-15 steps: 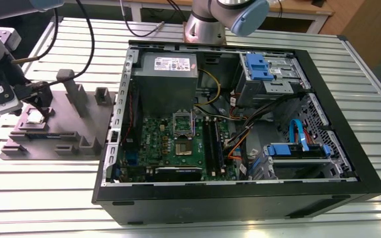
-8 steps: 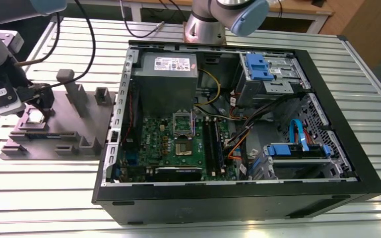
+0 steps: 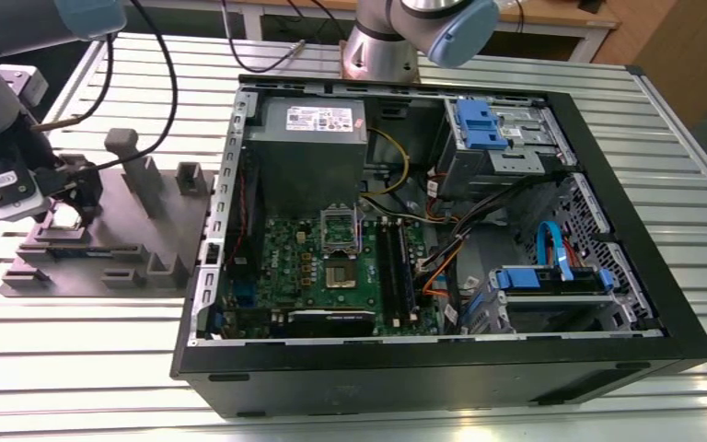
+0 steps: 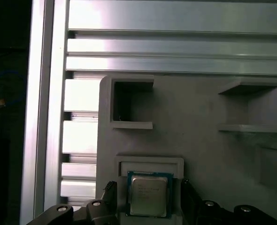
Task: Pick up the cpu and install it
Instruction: 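Pick up the cpu and move it towards the insertion slot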
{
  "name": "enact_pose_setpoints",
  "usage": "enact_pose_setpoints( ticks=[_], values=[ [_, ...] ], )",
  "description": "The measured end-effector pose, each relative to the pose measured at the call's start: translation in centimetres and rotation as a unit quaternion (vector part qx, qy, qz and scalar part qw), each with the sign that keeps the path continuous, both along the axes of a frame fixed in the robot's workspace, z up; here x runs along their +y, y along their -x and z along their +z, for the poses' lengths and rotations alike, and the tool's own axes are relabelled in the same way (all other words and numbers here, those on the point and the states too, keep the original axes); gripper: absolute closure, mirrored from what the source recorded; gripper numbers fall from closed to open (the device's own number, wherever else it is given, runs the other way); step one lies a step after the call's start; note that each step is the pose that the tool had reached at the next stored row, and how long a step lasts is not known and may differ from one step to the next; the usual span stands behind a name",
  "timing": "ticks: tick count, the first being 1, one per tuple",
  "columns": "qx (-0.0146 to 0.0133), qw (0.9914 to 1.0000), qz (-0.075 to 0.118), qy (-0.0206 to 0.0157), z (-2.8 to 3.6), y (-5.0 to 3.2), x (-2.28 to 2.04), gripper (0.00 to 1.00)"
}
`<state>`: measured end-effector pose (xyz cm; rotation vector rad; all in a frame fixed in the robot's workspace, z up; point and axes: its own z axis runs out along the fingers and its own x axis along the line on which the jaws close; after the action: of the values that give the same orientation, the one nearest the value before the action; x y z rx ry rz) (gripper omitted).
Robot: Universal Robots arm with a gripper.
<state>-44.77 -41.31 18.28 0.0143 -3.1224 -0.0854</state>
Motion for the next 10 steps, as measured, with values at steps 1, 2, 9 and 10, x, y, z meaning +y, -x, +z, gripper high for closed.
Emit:
enact_pose_setpoints(
  ticks=[1,2,9,10],
  values=[
    [0.0,1.0,0.0,0.0018,-0.06,0.0,0.0,0.35],
    [-0.0001,1.0,0.0,0.0026,-0.12,-0.01,-0.01,0.35],
    [-0.0001,1.0,0.0,0.0028,-0.2,-0.01,-0.01,0.37],
    [-0.0001,1.0,0.0,0.0028,-0.2,0.0,-0.01,0.44]
  ],
)
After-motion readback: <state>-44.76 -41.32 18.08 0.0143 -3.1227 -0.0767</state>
